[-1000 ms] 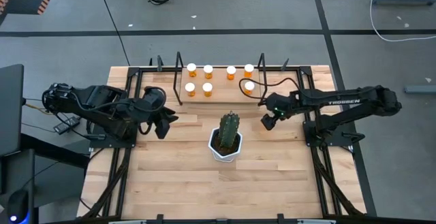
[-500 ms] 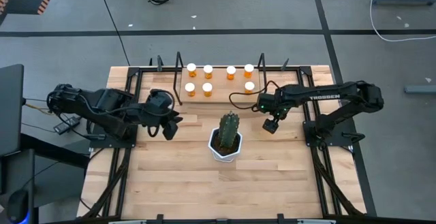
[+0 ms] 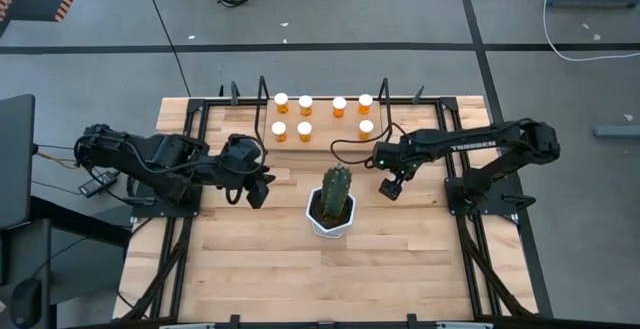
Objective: Pick and place medicine bottles onto shelf by color
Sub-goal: Close the orange medicine bottle
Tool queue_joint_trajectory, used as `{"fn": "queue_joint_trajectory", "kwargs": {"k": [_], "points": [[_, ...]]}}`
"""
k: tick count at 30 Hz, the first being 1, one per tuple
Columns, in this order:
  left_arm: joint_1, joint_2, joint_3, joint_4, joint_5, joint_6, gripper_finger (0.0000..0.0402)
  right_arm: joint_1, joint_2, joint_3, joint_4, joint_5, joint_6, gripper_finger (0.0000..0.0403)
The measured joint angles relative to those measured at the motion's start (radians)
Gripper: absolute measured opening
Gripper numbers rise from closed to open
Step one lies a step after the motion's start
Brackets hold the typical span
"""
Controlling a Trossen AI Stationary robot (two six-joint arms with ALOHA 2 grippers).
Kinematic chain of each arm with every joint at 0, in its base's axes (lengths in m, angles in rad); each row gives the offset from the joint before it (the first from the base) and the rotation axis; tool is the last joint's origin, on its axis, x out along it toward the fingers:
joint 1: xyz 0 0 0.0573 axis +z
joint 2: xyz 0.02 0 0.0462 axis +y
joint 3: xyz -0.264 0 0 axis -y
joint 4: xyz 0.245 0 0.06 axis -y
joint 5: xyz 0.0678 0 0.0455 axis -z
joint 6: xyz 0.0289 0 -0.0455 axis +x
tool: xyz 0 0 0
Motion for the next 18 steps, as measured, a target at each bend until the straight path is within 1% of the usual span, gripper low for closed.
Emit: {"fn": "queue_joint_trajectory", "kwargs": {"k": [8, 18], "points": [[0.0, -0.001, 0.0, 0.002, 0.0, -0.003, 0.0153, 0.02, 0.052, -0.003, 0.004, 0.014, 0.024, 0.033], [0.0, -0.001, 0.0, 0.007, 0.0, -0.007, 0.0147, 0.017, 0.037, -0.002, -0.027, 0.015, 0.017, 0.033]]}}
